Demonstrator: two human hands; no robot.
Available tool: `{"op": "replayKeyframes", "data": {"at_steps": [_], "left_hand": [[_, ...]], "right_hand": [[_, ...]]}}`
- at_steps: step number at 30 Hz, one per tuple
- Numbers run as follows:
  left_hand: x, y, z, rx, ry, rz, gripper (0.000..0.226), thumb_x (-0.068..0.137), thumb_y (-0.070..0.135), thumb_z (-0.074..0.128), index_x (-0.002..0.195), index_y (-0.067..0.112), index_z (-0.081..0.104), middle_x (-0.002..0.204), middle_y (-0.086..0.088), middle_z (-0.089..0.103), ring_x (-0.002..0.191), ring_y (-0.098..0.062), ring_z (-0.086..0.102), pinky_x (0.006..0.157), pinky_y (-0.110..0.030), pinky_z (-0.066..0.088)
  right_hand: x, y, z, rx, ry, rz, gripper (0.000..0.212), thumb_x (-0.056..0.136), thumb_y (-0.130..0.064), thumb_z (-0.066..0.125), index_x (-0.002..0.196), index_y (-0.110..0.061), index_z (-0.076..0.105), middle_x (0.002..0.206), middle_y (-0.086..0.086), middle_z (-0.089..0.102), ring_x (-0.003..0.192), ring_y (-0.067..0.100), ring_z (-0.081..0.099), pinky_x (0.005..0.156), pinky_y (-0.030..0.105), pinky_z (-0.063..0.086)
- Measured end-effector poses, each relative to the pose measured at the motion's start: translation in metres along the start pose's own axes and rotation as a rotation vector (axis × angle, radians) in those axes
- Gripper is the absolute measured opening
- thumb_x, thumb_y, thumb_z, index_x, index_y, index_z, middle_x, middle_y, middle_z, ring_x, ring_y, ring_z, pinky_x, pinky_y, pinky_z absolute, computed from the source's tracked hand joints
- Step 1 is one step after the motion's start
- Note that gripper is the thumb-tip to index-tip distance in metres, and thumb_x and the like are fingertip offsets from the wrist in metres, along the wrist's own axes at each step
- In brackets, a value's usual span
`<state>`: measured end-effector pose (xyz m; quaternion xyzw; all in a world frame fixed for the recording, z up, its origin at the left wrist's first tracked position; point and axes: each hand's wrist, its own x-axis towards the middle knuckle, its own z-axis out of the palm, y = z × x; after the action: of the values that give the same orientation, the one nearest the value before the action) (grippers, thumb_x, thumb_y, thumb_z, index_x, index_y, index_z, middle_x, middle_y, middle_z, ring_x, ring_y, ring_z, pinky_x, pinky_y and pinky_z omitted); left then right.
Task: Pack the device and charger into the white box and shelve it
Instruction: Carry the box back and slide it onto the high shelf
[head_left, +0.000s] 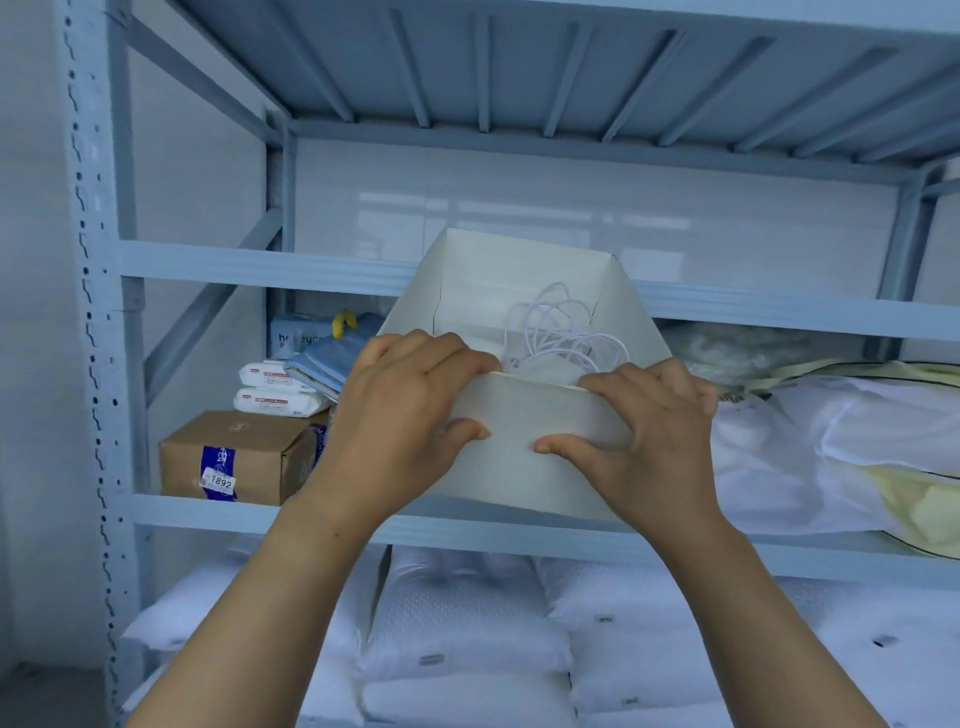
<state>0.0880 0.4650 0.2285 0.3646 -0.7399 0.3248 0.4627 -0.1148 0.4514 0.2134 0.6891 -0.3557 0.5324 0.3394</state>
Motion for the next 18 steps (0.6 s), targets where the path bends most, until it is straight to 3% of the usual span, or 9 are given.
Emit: {"op": "replayKeyframes", "data": {"at_steps": [15, 18], "left_hand": [[0.021, -0.082, -0.008, 0.071, 0.083, -0.010, 0.047, 0.055, 0.024, 0.086, 0.095, 0.018, 0.063, 0.083, 0.002, 0.065, 0.081, -0.014, 0.043, 0.078, -0.027, 0.028], [0.033, -0.098, -0.002, 0.084, 0.093, -0.006, 0.047, 0.056, 0.024, 0.085, 0.096, 0.019, 0.062, 0.084, 0.003, 0.064, 0.081, -0.014, 0.043, 0.079, -0.027, 0.028]], "right_hand": [[0.059, -0.025, 0.068, 0.042, 0.055, -0.068, 0.041, 0.057, -0.053, 0.074, 0.082, -0.022, 0.066, 0.073, -0.010, 0.061, 0.079, 0.011, 0.037, 0.074, 0.022, 0.014], [0.075, -0.020, 0.086, 0.061, 0.066, -0.069, 0.042, 0.056, -0.054, 0.074, 0.082, -0.021, 0.066, 0.073, -0.009, 0.061, 0.080, 0.011, 0.038, 0.082, 0.015, 0.016]]}}
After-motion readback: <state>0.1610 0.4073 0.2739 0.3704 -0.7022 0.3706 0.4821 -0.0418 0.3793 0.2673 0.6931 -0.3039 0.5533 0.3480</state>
